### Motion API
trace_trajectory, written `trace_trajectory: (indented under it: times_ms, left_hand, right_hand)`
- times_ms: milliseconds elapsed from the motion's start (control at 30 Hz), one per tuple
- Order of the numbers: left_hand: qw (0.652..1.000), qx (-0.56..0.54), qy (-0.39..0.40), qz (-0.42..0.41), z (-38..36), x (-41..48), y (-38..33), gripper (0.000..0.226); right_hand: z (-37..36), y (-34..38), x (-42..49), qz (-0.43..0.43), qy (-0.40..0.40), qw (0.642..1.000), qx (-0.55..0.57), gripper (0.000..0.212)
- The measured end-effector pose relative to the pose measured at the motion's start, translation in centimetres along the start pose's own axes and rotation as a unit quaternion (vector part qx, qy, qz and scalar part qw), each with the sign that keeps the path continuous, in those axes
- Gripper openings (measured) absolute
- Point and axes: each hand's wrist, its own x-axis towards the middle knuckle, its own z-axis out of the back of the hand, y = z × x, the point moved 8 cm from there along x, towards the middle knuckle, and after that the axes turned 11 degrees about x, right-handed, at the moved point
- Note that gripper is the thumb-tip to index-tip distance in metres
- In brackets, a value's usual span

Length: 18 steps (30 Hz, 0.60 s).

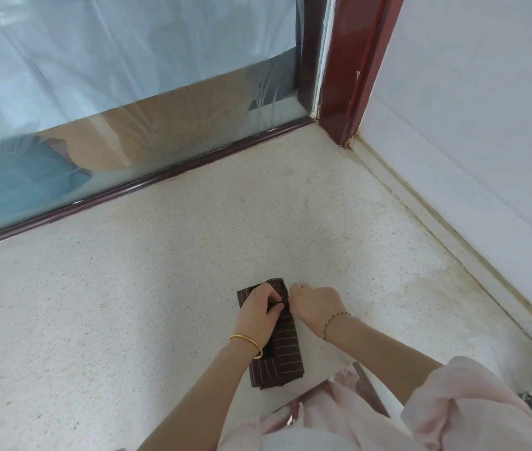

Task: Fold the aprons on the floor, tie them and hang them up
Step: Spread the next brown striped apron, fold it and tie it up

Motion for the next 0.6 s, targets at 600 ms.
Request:
trace_trajectory:
  times_ms: [600]
  left_hand:
    - [0.966,0.239,0.014,-0.099,0.9,-0.8,-0.9,0.023]
  right_hand:
    - [-3.6,-5.3,-3.8,-0.326,0.108,0.735,0.585,0.011]
